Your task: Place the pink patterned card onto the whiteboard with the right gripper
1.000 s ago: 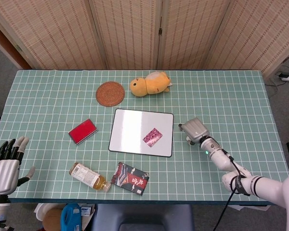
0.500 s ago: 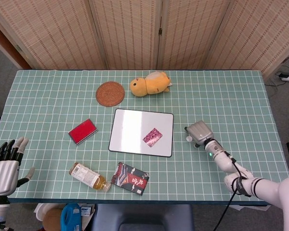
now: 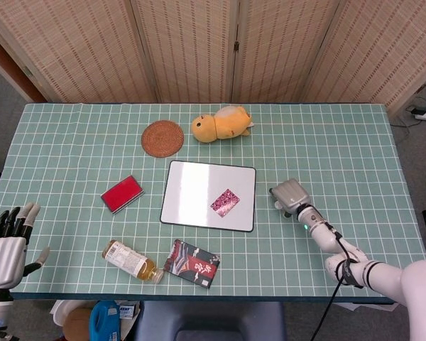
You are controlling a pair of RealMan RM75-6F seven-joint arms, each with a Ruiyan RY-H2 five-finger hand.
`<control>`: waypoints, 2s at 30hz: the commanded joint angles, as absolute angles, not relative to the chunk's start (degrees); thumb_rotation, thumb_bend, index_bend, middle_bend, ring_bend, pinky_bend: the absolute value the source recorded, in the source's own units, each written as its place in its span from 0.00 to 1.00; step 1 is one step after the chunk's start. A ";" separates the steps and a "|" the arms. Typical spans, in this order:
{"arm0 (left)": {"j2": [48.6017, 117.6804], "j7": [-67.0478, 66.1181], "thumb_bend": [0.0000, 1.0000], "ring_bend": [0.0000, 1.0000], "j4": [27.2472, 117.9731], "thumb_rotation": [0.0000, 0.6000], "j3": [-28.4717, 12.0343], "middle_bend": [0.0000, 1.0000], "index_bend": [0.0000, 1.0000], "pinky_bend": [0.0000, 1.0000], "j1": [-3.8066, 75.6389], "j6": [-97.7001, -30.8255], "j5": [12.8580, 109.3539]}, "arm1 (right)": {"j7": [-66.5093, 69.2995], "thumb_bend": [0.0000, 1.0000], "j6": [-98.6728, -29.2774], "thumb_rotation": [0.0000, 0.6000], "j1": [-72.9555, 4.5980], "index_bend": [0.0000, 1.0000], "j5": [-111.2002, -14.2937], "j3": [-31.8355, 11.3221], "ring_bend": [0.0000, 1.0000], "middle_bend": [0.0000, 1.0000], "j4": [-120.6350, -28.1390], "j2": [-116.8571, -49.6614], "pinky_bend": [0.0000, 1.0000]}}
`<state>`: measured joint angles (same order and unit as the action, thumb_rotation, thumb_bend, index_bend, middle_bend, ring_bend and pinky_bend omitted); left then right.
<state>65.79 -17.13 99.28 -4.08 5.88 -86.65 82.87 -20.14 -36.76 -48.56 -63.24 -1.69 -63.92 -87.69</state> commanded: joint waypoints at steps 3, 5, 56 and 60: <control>65.82 -17.03 0.28 0.01 99.12 1.00 -4.09 0.01 0.00 0.00 5.88 -86.59 82.77 | -20.02 0.26 -36.73 1.00 -48.55 0.44 -63.26 -2.02 0.95 0.93 -63.40 -88.00 1.00; 65.84 -17.05 0.28 0.01 99.09 1.00 -4.07 0.01 0.00 0.00 5.89 -86.55 82.75 | -20.04 0.26 -36.57 1.00 -48.56 0.45 -63.28 -2.03 0.96 0.93 -63.21 -88.07 1.00; 65.26 -16.97 0.28 0.01 99.58 1.00 -4.02 0.01 0.01 0.00 5.50 -87.27 83.38 | -29.46 0.30 -32.74 1.00 -63.28 0.37 -49.99 -6.38 0.96 0.93 -65.10 -95.37 1.00; 65.27 -16.85 0.28 0.01 99.55 1.00 -4.07 0.01 0.01 0.00 5.56 -87.23 83.44 | -28.21 0.30 -33.77 1.00 -62.81 0.29 -51.02 -6.33 0.95 0.93 -66.08 -94.76 1.00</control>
<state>65.27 -16.85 99.55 -4.07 5.57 -87.23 83.44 -28.53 -33.43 -62.98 -50.67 -6.36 -65.78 -94.98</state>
